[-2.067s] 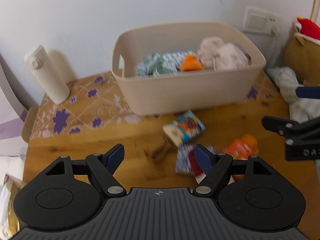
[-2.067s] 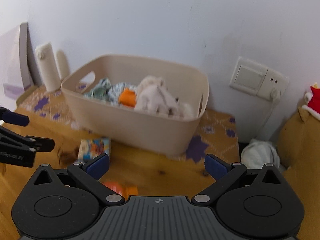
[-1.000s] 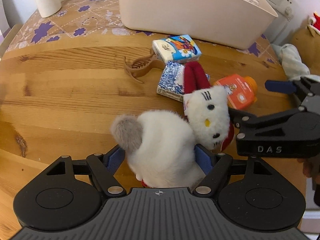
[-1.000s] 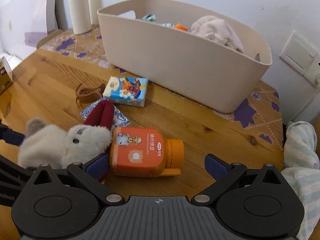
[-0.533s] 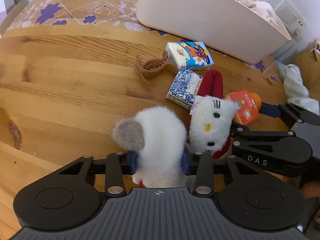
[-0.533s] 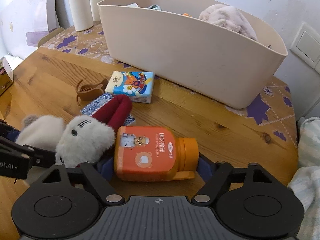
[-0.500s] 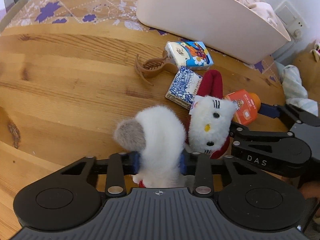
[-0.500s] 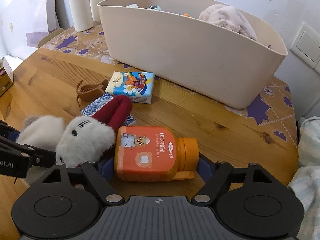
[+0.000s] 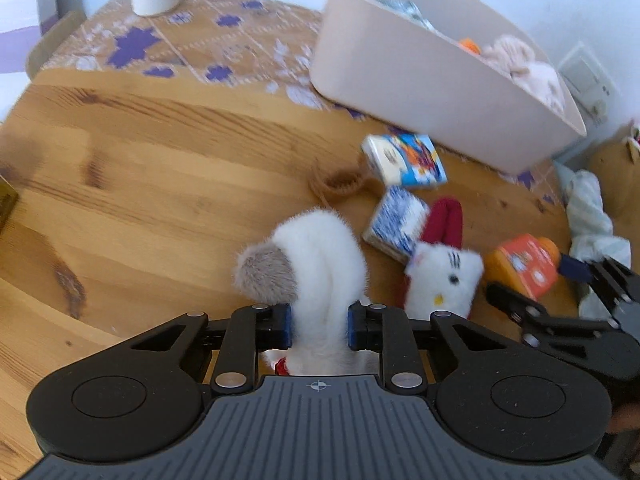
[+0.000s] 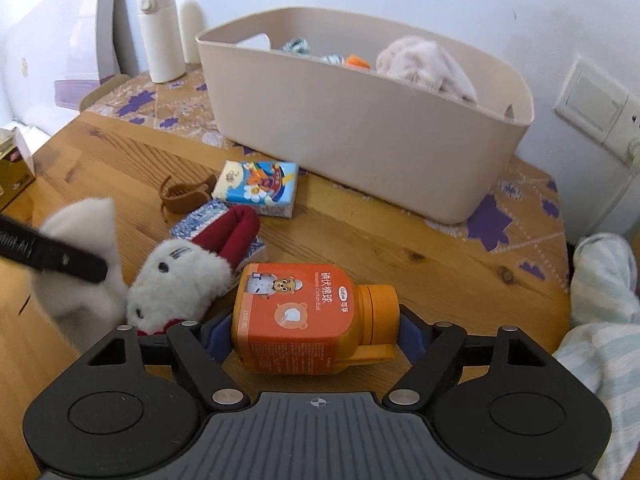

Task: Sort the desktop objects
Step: 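Carry the white plush and orange bottle over the cream bin with both tools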

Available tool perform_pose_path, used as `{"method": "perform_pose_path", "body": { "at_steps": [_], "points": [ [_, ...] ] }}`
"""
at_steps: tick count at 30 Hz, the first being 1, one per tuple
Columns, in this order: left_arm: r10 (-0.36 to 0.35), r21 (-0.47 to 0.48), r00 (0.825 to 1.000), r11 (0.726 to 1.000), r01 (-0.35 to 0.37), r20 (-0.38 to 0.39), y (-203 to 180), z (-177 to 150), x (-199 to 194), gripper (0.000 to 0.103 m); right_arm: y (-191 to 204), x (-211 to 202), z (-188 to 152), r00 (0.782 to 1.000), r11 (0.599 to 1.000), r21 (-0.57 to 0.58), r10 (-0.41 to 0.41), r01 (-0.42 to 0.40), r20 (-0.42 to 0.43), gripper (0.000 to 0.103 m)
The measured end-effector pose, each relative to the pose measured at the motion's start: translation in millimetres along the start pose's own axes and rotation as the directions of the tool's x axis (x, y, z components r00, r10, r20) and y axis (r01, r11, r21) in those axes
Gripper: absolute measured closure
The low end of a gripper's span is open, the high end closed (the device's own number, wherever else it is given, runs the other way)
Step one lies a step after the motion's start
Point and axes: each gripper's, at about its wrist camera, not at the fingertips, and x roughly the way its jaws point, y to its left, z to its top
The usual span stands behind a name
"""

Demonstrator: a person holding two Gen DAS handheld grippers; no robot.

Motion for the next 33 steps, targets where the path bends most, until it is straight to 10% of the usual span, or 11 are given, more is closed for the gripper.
{"method": "perform_pose_path", "body": {
  "at_steps": [33],
  "points": [
    [-0.073, 0.211, 0.936, 0.977, -0.001, 0.343, -63, 147, -72, 0.08, -81, -86, 102, 0.931, 0.982, 0.129, -0.171, 0.136, 0.323, 0.024]
  ]
}}
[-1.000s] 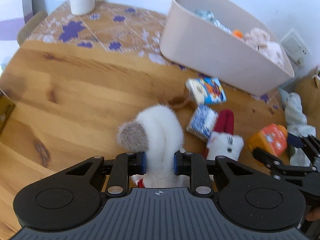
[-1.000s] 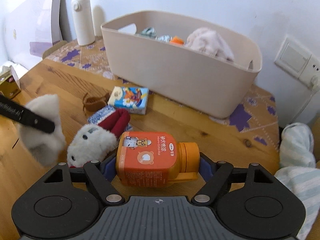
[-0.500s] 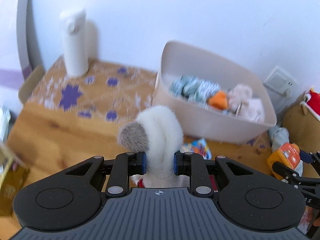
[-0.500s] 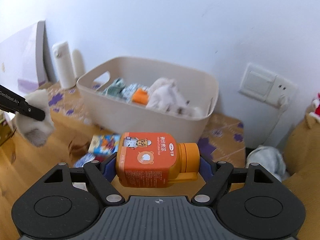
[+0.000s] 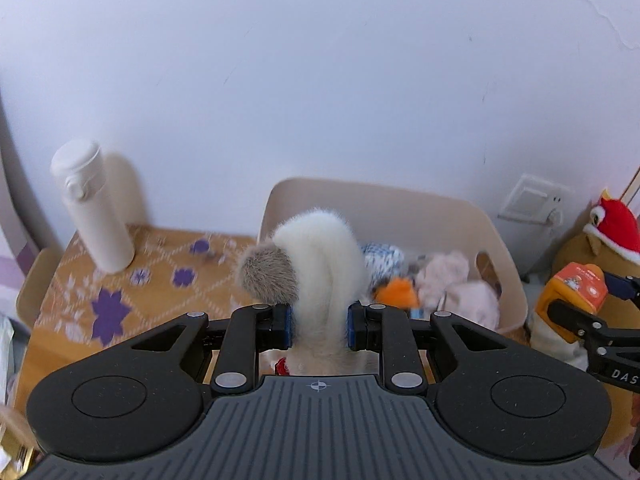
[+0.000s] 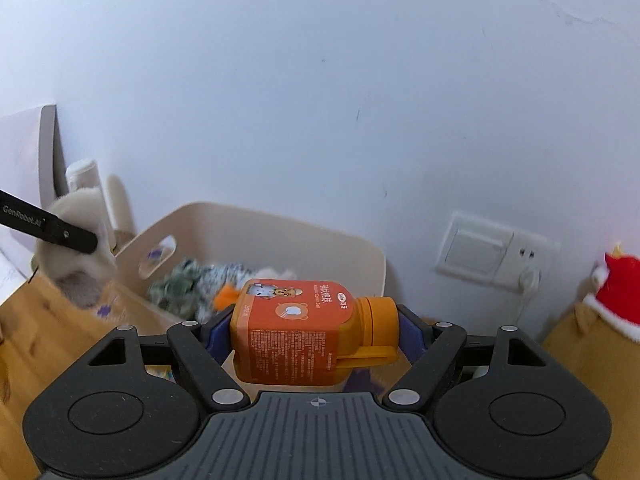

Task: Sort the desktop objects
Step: 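Carry the white plush and orange bottle over the cream bin with both tools, then open both tools to drop the plush and bottle into the bin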

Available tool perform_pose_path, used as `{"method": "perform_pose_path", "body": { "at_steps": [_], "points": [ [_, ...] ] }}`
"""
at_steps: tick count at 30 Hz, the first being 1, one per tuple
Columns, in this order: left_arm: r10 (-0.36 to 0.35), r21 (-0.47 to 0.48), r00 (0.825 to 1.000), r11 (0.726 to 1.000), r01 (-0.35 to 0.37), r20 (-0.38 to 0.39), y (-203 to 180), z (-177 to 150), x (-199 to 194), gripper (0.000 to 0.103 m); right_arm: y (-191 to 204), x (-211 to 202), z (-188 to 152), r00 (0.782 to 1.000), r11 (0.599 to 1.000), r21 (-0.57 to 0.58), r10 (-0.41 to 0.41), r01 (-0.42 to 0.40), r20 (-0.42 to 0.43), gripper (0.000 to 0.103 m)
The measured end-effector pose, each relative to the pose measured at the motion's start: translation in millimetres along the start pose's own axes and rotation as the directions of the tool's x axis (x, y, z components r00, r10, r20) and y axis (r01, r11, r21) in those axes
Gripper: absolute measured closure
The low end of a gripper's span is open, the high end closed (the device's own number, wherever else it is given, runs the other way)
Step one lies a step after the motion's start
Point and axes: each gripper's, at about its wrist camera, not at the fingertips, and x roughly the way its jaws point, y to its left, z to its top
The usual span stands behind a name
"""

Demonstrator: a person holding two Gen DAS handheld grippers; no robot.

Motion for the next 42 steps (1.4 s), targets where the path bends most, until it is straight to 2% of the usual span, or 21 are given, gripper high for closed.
{"method": "perform_pose_path", "body": {
  "at_steps": [3, 8, 14, 22, 29, 31, 32, 38, 42],
  "points": [
    [-0.009, 0.004, 1.0, 1.0, 0.009, 0.018, -8, 11, 4, 0.08, -4, 9, 10, 1.0, 1.0, 0.004, -0.012, 0.012, 0.019, 0.024],
    [-0.014, 0.066, 0.999, 0.998, 0.011, 0.052, -23, 23, 16, 0.08, -13, 26, 24, 0.999, 0.998, 0.053, -0.026, 0.024, 0.033, 0.024],
    [-0.008, 0.052, 1.0, 0.999, 0.007, 0.024, -27, 29, 45, 0.08, -24, 51, 31, 0.999, 0.987, 0.156, -0.033, 0.029, 0.017, 0.024],
    [0.027, 0.051, 0.999, 0.998, -0.025, -0.047, -32, 19, 86, 0.08, -12, 85, 28, 1.0, 0.994, 0.111, -0.003, 0.007, -0.03, 0.024],
    [0.041, 0.07, 0.995, 0.997, -0.035, -0.087, -32, 6, 102, 0.078, 7, 114, 21, 0.997, 0.998, 0.065, 0.024, -0.019, -0.078, 0.024],
    [0.043, 0.081, 0.995, 0.996, -0.035, -0.093, -34, 3, 103, 0.074, 12, 122, 20, 0.995, 0.998, 0.052, 0.028, -0.024, -0.092, 0.024],
    [0.048, 0.084, 0.995, 0.996, -0.04, -0.093, -35, 1, 103, 0.066, 14, 124, 19, 0.995, 0.998, 0.048, 0.034, -0.029, -0.099, 0.024],
    [0.08, 0.111, 0.994, 0.991, -0.072, -0.074, -39, -5, 92, 0.038, 25, 133, 17, 0.991, 0.999, -0.009, 0.038, -0.039, -0.129, 0.016],
    [0.087, 0.096, 0.994, 0.992, -0.081, -0.07, -32, -5, 85, 0.035, 25, 132, 17, 0.989, 0.999, -0.012, 0.042, -0.044, -0.143, 0.006]
  ]
}}
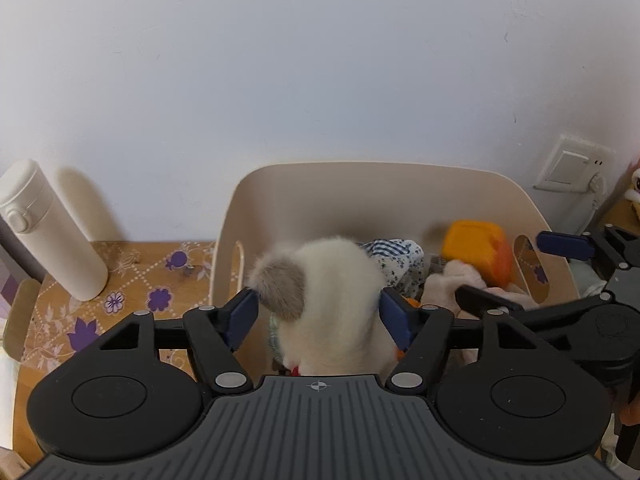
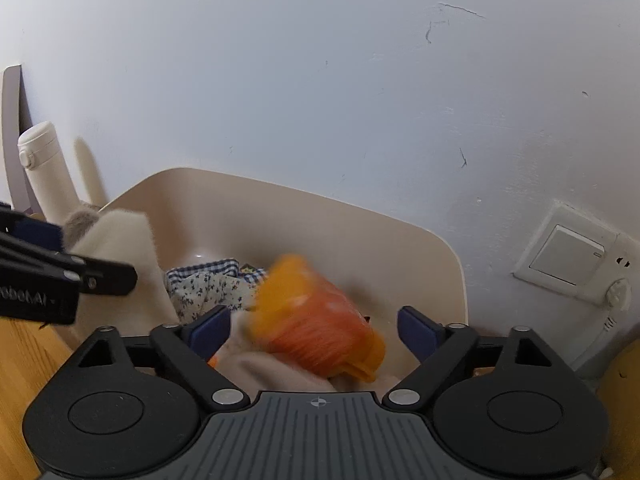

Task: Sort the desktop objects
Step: 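Open both tools to drop the plush and bottle into the bin, then move both tools back down over the remaining table items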

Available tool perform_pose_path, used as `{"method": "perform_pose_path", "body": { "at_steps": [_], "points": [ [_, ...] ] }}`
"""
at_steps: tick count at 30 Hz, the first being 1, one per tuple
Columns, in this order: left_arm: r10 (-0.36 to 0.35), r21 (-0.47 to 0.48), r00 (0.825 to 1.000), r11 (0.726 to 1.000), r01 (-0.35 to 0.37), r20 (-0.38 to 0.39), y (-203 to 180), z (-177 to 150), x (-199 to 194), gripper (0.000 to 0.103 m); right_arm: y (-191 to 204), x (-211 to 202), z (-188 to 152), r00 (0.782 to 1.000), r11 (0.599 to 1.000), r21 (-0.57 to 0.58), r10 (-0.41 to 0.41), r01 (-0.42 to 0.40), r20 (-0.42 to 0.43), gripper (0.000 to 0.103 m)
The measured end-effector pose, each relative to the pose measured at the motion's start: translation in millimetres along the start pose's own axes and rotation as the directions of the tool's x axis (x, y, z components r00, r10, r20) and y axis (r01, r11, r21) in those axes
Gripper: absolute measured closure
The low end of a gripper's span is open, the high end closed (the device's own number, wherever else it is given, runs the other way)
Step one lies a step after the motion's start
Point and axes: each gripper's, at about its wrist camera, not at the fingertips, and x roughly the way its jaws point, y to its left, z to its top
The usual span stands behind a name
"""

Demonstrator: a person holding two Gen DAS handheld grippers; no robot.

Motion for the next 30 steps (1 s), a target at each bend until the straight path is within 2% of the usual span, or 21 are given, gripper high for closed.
{"method": "perform_pose_path", "body": {
  "at_steps": [2, 8, 15, 19, 23, 30],
  "points": [
    [0.0, -0.008, 1.0, 1.0, 0.0, -0.001, -3, 1, -1, 0.034, 1, -4, -1, 1.0, 1.0, -0.016, 0.004, -0.004, 0.003, 0.0],
    [0.007, -0.021, 1.0, 1.0, -0.007, 0.018, 13, -10, -20, 0.03, 10, -21, -7, 1.0, 0.997, -0.065, -0.03, 0.03, 0.002, 0.0],
    [0.012, 0.039, 0.999, 0.999, -0.014, 0.048, 28, -30, -61, 0.025, 23, -60, -17, 0.998, 0.998, -0.014, -0.055, 0.055, 0.003, 0.0],
    [-0.048, 0.065, 0.998, 0.997, 0.046, 0.03, 45, -42, -74, 0.024, 31, -84, -23, 0.998, 0.997, 0.049, -0.055, 0.054, 0.02, 0.0],
    [-0.065, 0.102, 0.998, 0.993, 0.064, 0.004, 55, -61, -82, 0.024, 46, -101, -35, 0.998, 0.993, 0.11, -0.048, 0.045, 0.029, 0.0],
    [-0.085, 0.194, 0.995, 0.977, 0.094, -0.051, 64, -90, -69, 0.024, 80, -101, -71, 0.999, 0.991, 0.129, -0.017, 0.023, -0.045, 0.0]
  ]
}}
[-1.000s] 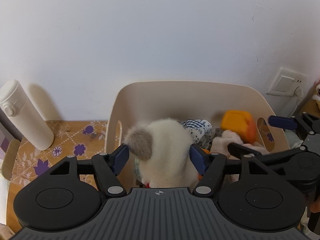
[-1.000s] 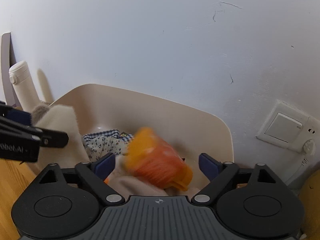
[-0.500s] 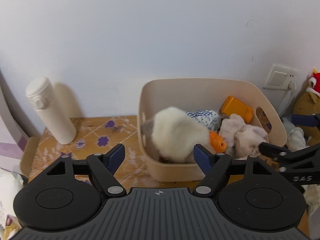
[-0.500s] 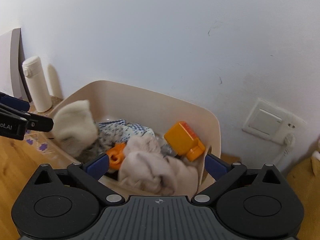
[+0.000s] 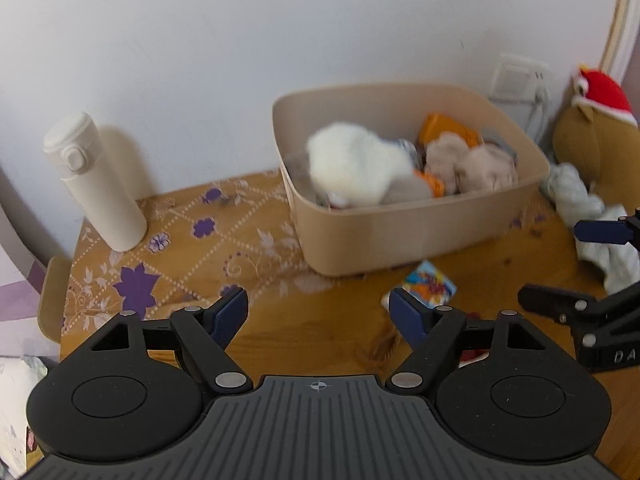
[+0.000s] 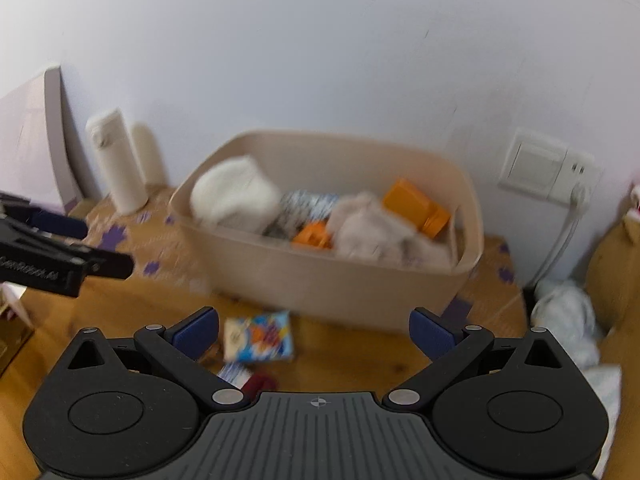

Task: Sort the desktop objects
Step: 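Move both tools back down over the remaining table items, then grasp the brown claw clip with left tool while right grasps the Hello Kitty plush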

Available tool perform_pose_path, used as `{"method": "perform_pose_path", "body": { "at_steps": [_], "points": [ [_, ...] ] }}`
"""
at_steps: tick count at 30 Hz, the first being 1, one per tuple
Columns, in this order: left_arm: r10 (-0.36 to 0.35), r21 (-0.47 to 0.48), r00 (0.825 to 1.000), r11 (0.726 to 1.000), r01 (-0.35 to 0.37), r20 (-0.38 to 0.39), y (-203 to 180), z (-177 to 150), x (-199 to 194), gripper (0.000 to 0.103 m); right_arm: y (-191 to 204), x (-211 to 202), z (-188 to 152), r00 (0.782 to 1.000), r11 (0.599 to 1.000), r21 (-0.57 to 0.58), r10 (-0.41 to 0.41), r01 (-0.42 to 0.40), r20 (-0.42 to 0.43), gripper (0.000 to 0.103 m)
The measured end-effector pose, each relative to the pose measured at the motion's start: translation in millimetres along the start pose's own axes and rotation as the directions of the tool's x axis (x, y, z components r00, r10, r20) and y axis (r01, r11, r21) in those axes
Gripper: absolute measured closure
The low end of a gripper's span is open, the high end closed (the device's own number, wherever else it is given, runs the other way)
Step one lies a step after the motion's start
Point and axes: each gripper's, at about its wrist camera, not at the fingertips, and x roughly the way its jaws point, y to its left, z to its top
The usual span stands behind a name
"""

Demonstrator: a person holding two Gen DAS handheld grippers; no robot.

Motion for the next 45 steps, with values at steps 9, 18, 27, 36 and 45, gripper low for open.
{"method": "perform_pose_path", "body": {
  "at_steps": [9, 18, 27, 36, 45],
  "points": [
    [-0.045, 0.17, 0.999, 0.984, 0.044, 0.003, -11, -24, 26, 0.024, 22, 25, -40, 0.994, 0.996, 0.083, 0.033, -0.025, -0.101, 0.0],
    [-0.132, 0.266, 0.99, 0.954, 0.139, -0.043, -23, -36, 60, 0.024, 37, 48, -67, 0.976, 0.999, 0.038, 0.039, -0.032, -0.215, 0.0],
    [-0.173, 0.337, 0.981, 0.922, 0.192, -0.086, -39, -50, 88, 0.034, 30, 57, -82, 0.967, 0.998, 0.068, 0.022, -0.005, -0.254, 0.0],
    [-0.168, 0.352, 0.981, 0.916, 0.192, -0.098, -45, -51, 101, 0.043, 28, 60, -80, 0.971, 0.999, 0.052, 0.017, -0.005, -0.24, 0.008],
    [-0.209, 0.329, 0.97, 0.914, 0.239, -0.122, -45, -52, 101, 0.067, 29, 59, -82, 0.965, 1.0, 0.027, 0.017, -0.011, -0.262, 0.038]
  ]
}}
